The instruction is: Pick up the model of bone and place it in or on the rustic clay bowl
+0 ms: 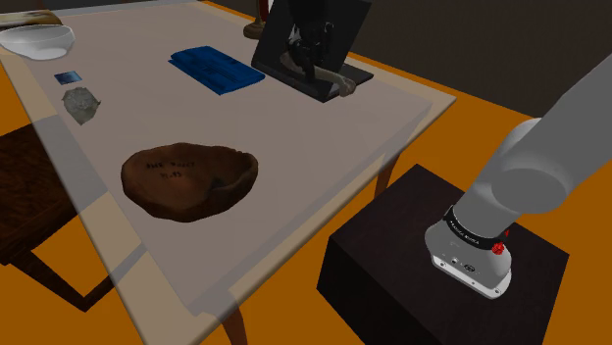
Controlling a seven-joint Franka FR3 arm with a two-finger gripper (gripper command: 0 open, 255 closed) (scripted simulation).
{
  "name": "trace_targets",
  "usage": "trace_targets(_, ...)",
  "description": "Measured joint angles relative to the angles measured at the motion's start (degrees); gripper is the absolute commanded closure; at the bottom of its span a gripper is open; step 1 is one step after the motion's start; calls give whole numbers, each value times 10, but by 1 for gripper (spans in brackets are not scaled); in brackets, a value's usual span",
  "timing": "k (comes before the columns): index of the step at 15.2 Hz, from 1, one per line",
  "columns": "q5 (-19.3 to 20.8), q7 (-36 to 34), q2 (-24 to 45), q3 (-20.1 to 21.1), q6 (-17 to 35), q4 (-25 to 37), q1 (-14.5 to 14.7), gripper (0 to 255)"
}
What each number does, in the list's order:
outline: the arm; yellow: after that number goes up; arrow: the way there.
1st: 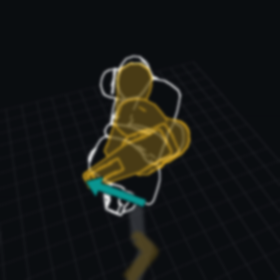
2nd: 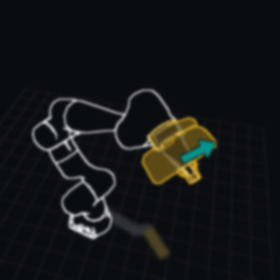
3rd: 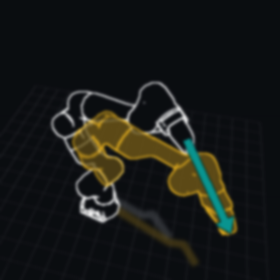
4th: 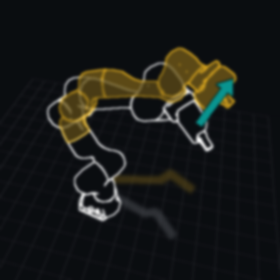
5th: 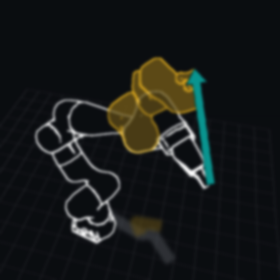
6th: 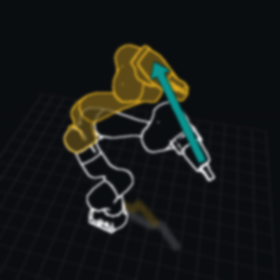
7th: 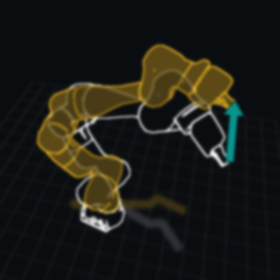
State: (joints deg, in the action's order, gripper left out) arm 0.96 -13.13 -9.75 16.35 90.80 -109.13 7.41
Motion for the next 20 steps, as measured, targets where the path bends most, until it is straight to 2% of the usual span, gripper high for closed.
trace_targets(9,2,-4,10,3,-65,75,1,255)
trace_targets(13,-4,-56,30,33,-76,103,23,255)
trace_targets(20,4,-168,108,93,-89,186,73,255)
